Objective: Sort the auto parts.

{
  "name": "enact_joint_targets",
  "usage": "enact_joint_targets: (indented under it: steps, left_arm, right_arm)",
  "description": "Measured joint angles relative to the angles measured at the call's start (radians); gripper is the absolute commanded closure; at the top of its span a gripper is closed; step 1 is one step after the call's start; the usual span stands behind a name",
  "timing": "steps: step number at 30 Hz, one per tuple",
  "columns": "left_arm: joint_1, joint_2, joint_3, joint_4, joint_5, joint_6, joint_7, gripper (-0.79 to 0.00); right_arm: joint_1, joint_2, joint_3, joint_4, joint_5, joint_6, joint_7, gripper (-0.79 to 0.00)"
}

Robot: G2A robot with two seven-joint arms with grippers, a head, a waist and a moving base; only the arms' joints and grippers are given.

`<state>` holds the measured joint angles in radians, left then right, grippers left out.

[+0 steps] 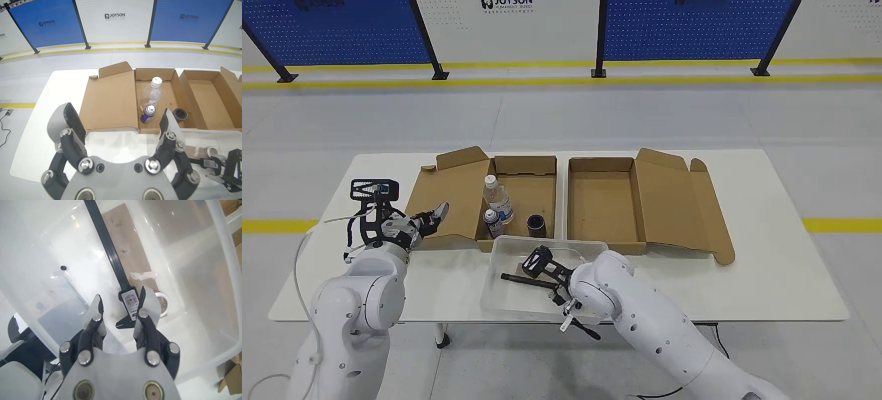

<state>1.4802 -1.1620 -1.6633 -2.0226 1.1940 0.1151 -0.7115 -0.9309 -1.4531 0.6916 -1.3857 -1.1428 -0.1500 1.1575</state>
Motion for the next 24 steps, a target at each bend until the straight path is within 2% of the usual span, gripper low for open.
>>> enact_joint_targets:
  steps: [1,3,8,12,13,14,15,24]
  left_arm:
    - [0.000,0.000,0.000,0.000,0.000,0.000,0.000,-0.785]
    - [0.000,0.000,0.000,0.000,0.000,0.000,0.000,-0.785]
    - [0.000,0.000,0.000,0.000,0.000,0.000,0.000,-0.785]
    - [0.000,0.000,0.000,0.000,0.000,0.000,0.000,-0.785]
    - [0.000,0.000,0.000,0.000,0.000,0.000,0.000,-0.785]
    - [0.000,0.000,0.000,0.000,0.000,0.000,0.000,-0.785]
    - [0.000,0.000,0.000,0.000,0.000,0.000,0.000,-0.785]
    - [0.000,0.000,0.000,0.000,0.000,0.000,0.000,-0.785]
  right_arm:
    - [0.003,-0.001,-0.002,0.007,-0.004,-0.002,-0.005,-0.560]
    - [0.010,-0.004,-0.008,0.023,-0.013,-0.009,-0.014,-0.674]
    - [0.036,-0.013,-0.025,0.058,-0.018,-0.043,-0.028,-0.696]
    - [0.054,-0.024,-0.049,0.085,-0.024,-0.073,-0.032,-0.606]
    - [0.058,-0.026,-0.054,0.091,-0.024,-0.078,-0.034,-0.529]
    - [0.062,-0.029,-0.061,0.100,-0.026,-0.084,-0.036,-0.419]
    - [0.065,-0.032,-0.067,0.108,-0.028,-0.087,-0.038,-0.391]
    - [0.085,-0.052,-0.090,0.169,-0.029,-0.083,-0.054,-0.376]
